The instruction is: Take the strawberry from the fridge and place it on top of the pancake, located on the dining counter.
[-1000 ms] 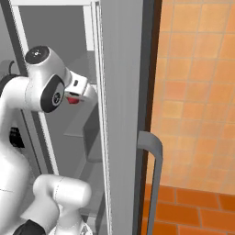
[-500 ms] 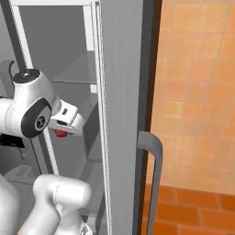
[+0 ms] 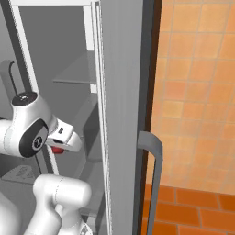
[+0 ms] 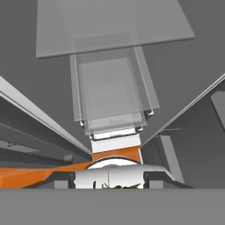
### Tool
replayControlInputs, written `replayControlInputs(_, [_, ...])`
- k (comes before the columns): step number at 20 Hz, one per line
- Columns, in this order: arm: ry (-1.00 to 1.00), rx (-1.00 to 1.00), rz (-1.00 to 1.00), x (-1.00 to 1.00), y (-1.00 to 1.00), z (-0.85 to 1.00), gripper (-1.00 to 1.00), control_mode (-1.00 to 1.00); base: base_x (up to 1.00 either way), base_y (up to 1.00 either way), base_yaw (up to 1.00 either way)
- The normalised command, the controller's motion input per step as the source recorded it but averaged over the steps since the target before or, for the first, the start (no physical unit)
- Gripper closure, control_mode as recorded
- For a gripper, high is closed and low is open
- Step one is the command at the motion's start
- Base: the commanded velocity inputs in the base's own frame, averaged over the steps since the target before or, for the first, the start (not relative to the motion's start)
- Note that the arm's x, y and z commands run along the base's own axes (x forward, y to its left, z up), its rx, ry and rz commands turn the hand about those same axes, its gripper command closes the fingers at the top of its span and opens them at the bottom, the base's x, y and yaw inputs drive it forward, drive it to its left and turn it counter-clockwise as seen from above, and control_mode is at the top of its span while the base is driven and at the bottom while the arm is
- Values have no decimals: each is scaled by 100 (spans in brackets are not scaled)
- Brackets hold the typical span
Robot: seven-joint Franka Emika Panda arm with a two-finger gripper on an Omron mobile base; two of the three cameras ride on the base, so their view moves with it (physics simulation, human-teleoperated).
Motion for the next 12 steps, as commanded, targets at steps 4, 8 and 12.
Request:
replayControlInputs(4, [0, 0, 0, 0, 0, 0, 100, -100, 0, 0, 0])
replayControlInputs(8, [0, 0, 0, -2, 0, 0, 100, 100, -8, 0, 0])
replayControlInputs(12, [0, 0, 0, 0, 0, 0, 100, 100, -58, 0, 0])
